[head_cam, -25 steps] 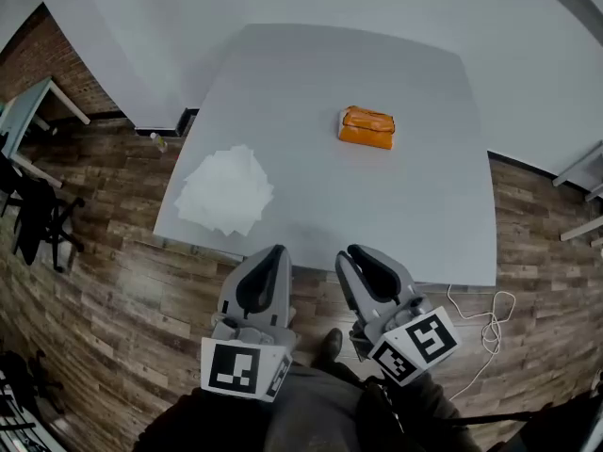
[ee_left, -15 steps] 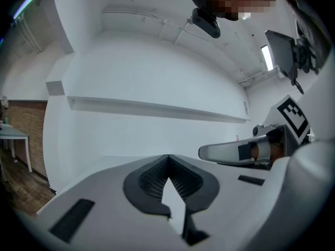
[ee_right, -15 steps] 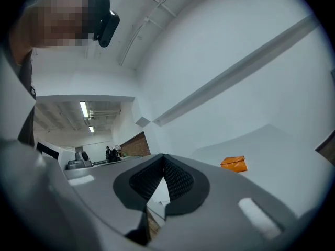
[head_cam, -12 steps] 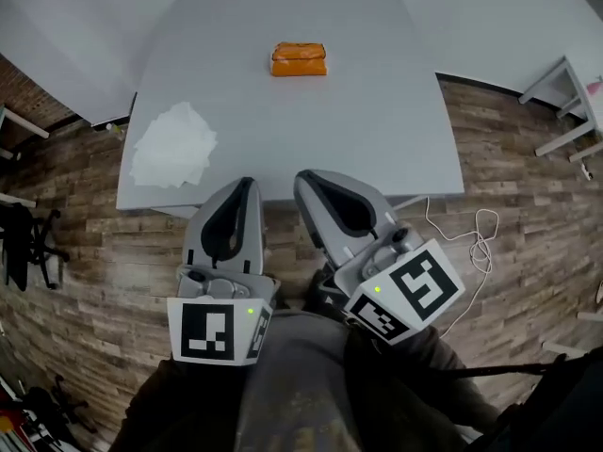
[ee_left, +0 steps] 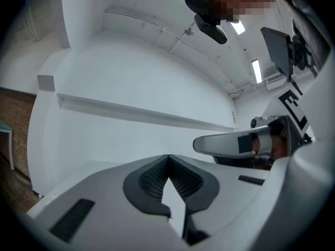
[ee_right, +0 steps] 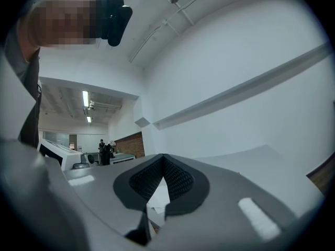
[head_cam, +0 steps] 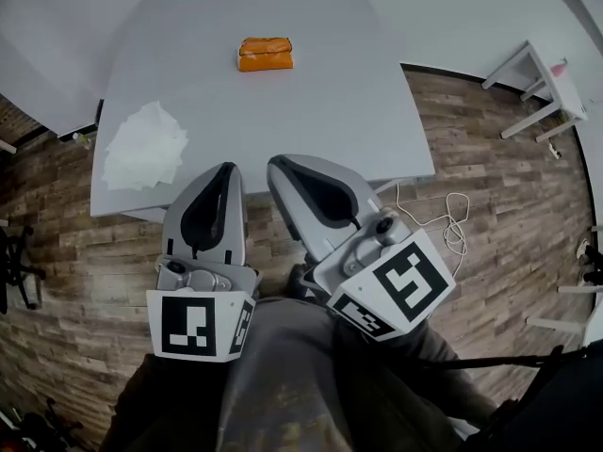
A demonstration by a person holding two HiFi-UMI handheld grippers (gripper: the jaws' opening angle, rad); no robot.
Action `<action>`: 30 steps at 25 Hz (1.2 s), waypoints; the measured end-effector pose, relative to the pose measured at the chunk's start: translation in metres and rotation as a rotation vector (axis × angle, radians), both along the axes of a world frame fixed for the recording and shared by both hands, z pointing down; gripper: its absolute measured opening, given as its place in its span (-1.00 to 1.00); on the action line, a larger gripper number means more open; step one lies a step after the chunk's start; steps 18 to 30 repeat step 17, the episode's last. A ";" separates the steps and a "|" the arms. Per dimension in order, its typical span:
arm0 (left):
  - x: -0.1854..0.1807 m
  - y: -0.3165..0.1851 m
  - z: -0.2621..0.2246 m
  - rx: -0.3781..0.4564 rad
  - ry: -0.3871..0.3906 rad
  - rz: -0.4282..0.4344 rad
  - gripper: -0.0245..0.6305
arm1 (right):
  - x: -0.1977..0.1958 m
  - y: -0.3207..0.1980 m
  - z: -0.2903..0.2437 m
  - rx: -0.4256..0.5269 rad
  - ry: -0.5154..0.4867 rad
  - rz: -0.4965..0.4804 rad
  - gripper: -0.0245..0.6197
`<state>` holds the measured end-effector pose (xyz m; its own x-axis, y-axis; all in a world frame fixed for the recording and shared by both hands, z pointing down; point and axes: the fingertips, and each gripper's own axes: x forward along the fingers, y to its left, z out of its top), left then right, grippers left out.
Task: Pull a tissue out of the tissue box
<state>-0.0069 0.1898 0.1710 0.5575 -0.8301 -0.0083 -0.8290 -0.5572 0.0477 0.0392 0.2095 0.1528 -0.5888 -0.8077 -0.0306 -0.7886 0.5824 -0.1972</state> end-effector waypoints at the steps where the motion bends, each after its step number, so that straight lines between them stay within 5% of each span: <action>1: 0.000 0.001 0.000 0.000 0.003 0.006 -0.93 | 0.000 0.001 -0.001 0.002 0.003 0.004 -0.92; 30: -0.018 0.022 0.000 0.001 0.022 0.007 -0.93 | -0.022 0.021 0.001 0.000 0.031 -0.011 -0.92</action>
